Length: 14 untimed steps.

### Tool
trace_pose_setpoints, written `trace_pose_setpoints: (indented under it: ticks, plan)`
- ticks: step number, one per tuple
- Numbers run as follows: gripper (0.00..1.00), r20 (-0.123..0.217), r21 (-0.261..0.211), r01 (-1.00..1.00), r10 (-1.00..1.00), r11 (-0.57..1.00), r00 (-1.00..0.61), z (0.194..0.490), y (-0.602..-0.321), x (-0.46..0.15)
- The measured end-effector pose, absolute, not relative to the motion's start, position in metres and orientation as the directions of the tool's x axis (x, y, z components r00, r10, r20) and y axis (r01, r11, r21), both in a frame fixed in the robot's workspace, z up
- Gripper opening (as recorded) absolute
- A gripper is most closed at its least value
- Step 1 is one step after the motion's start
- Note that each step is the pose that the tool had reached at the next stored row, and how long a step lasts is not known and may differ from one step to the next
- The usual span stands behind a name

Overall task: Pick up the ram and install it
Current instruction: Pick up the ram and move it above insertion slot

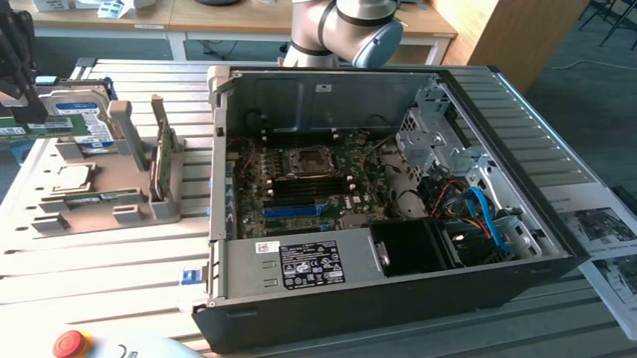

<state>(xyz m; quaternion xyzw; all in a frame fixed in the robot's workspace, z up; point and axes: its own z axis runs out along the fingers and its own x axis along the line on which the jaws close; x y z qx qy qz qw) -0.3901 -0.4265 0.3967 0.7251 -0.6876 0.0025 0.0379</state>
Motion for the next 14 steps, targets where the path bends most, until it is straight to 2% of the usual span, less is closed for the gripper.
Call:
trace_pose_setpoints:
  ticks: [14]
  plan:
    - [0.12,0.056,0.051,-0.997,-0.997,-0.052,0.054,0.4024,-0.4264,-0.3901]
